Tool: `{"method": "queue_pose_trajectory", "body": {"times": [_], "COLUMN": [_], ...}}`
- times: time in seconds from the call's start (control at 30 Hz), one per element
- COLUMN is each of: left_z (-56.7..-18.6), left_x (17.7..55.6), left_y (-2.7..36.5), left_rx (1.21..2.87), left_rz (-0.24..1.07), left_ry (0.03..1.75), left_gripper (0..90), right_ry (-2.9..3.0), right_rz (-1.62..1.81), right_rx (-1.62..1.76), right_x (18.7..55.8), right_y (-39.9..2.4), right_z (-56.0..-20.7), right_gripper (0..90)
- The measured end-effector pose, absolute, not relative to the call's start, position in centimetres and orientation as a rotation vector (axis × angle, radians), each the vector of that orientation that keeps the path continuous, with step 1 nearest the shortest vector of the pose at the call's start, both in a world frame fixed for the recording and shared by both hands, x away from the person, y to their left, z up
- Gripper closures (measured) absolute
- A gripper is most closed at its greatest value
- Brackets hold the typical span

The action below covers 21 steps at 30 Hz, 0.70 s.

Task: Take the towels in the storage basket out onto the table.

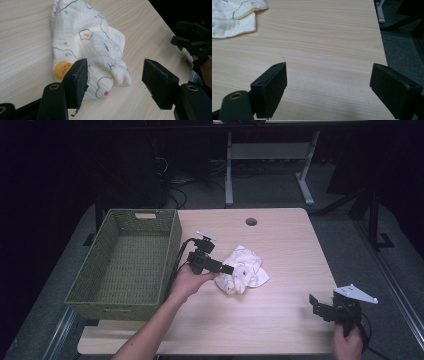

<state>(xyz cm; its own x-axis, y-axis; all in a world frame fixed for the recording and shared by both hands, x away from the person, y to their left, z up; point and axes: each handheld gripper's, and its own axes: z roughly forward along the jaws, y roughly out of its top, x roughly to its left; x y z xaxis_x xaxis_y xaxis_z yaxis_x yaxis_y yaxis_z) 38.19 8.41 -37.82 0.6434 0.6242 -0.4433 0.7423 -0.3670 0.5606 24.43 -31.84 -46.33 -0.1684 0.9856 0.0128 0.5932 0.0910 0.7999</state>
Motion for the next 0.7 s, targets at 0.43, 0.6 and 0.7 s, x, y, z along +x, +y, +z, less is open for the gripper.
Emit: {"method": "queue_pose_trajectory", "body": {"times": [0.43,0.6,0.7], "left_z": [-38.5,-38.6,-38.7], "left_x": [36.7,35.8,35.3], "left_y": [9.0,9.0,9.1], "left_rx": [2.107,2.115,2.123], "left_rz": [-0.208,-0.204,-0.201], "left_ry": [1.036,1.009,0.997], "left_gripper": [35.5,35.4,35.4], "right_ry": [1.827,1.828,1.827], "right_rz": [0.920,0.920,0.921], "right_rx": [1.550,1.551,1.553], "right_x": [24.4,24.4,24.5], "right_y": [-31.7,-31.7,-31.7], "right_z": [-46.4,-46.4,-46.4], "right_gripper": [13.9,13.9,13.9]}}
